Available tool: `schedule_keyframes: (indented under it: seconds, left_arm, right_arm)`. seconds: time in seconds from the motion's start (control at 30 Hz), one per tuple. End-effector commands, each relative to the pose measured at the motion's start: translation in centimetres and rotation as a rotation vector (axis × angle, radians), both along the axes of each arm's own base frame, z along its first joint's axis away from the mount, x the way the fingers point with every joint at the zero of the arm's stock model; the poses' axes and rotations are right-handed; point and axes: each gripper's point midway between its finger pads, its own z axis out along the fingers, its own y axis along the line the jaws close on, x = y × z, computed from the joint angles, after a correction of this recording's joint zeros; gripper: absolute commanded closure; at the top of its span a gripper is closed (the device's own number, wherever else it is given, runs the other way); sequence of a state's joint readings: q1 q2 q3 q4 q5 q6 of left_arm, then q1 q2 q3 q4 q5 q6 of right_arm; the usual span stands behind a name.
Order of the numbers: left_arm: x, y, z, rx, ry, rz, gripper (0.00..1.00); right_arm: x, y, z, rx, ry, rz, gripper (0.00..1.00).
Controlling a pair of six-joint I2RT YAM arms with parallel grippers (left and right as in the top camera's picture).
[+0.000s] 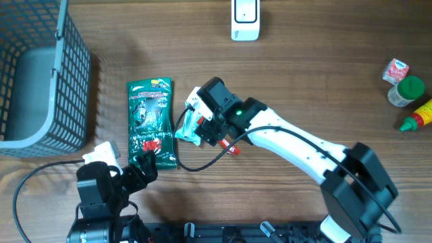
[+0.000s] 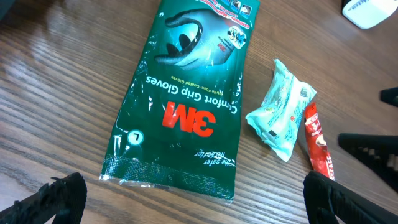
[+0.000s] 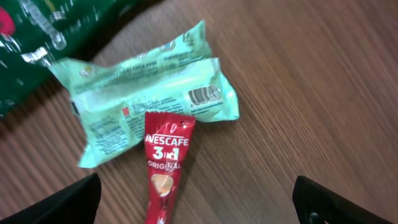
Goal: Scan the item barcode
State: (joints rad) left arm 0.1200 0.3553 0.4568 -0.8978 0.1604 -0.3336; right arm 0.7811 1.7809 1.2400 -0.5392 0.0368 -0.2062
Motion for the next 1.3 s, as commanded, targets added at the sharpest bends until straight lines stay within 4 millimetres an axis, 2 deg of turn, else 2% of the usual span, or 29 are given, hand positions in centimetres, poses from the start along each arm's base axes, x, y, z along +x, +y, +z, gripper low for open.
schedule_keyframes:
  seconds: [0.0, 0.13, 0.33, 0.47, 0.6, 0.77, 0.97, 1.1, 1.27]
  left_arm:
    - [0.0, 0.3, -0.1, 0.016, -0.001, 0.004, 0.00]
    - [0.0, 0.3, -0.1, 0.016, -0.001, 0.004, 0.00]
    - [0.0, 0.3, -0.1, 0.016, -0.001, 0.004, 0.00]
    - [0.0, 0.3, -0.1, 0.016, -0.001, 0.005, 0.00]
    - [0.0, 0.3, -0.1, 0.016, -0.001, 0.004, 0.00]
    - [0.0, 0.3, -0.1, 0.016, -0.001, 0.004, 0.00]
    - [0.0, 0.3, -0.1, 0.016, -0.001, 0.004, 0.00]
    - [0.0, 0.3, -0.1, 0.016, -0.001, 0.005, 0.00]
    - [0.0, 0.3, -0.1, 0.016, -0.001, 0.004, 0.00]
  right_arm:
    - [-0.1, -0.2, 0.5, 0.048, 0.047, -0.171, 0.00]
    - [0.3, -2.1, 0.3, -0.020, -0.011, -0.363, 0.00]
    - [-1.3, -2.3, 0.6, -0.071, -0.119, -0.509, 0.00]
    - [-2.4, -2.9, -1.5, -0.091, -0.128, -0.615, 0.00]
    - [-1.8, -3.9, -4.0, -0.191, -0.189, -0.631, 0.00]
    - [-1.3, -4.0, -6.4, -0.263, -0.213, -0.587, 0.00]
    - [-1.6, -4.1, -7.3, -0.283, -0.200, -0.577, 0.01]
    - [-3.1, -4.4, -8.3, -0.310, -0.112, -0.562, 0.14]
    - [-5.8, -4.6, -9.7, -0.336, 0.046, -0.540, 0.17]
